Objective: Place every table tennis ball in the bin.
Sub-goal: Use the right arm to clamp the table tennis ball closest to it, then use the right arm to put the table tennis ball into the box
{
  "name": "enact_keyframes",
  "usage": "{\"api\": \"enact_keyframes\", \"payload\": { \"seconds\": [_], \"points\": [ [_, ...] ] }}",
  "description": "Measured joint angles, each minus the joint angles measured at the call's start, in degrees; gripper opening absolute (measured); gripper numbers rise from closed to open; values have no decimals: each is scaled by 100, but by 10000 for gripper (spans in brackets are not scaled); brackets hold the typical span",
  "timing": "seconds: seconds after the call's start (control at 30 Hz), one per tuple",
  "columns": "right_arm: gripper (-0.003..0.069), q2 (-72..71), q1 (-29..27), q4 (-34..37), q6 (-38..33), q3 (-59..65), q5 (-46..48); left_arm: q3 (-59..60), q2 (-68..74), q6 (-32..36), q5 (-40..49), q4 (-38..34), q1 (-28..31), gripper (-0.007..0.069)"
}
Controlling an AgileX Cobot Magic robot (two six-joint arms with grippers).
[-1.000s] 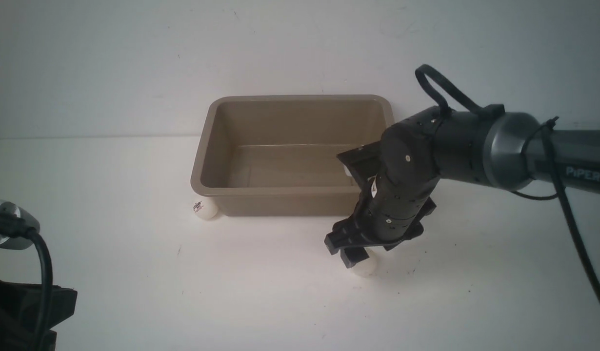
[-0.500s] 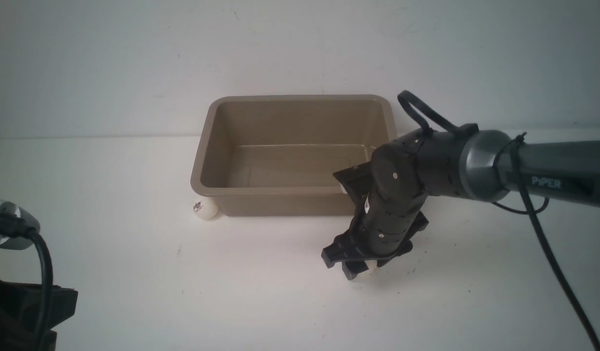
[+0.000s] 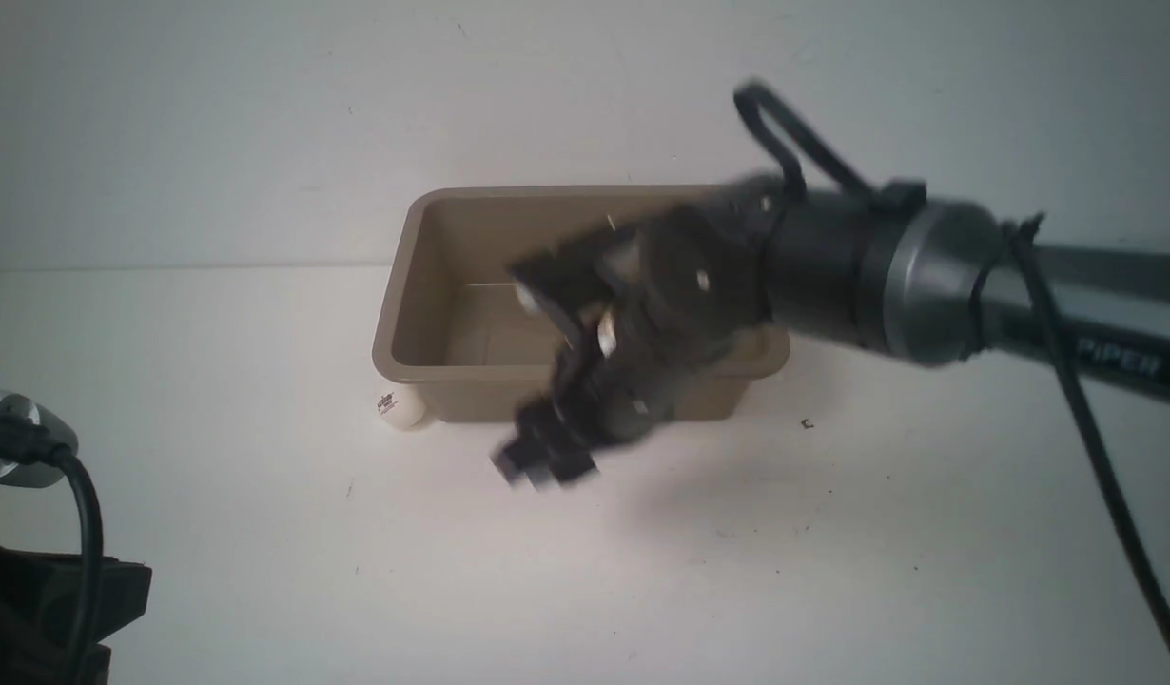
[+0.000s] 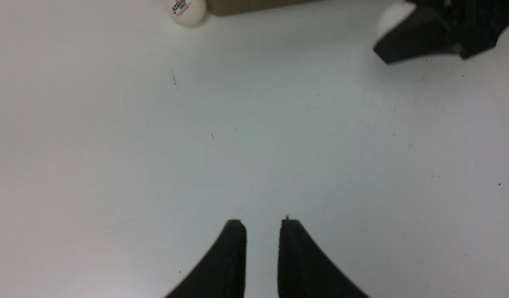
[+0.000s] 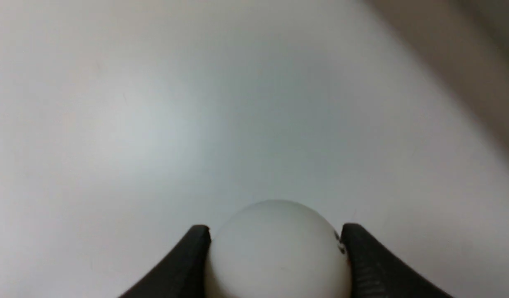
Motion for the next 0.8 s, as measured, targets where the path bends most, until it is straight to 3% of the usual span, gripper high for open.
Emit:
{"api": "enact_keyframes", "payload": {
  "seconds": [0.17, 0.27, 0.5, 0.57, 0.7, 0.8],
  "points": [
    [358, 465, -415, -1359, 701, -1505, -42, 0, 0, 0, 0, 22, 0, 104],
    [358, 770, -599, -1597, 807, -1930, 129, 0, 0, 0, 0, 22, 0, 104],
    [361, 1848, -1079, -1499, 825, -2564, 871, 0, 0, 0, 0, 24, 0, 104],
    [384, 1975, -1095, -1499, 825, -2563, 942, 0, 0, 0, 12, 24, 0, 104],
    [497, 2033, -1097, -1499, 773, -2583, 1018, 0, 0, 0, 11, 29, 0, 104],
    [521, 2017, -1097, -1499, 746, -2692, 1078, 0, 0, 30, -53, 29, 0, 104]
  ]
}}
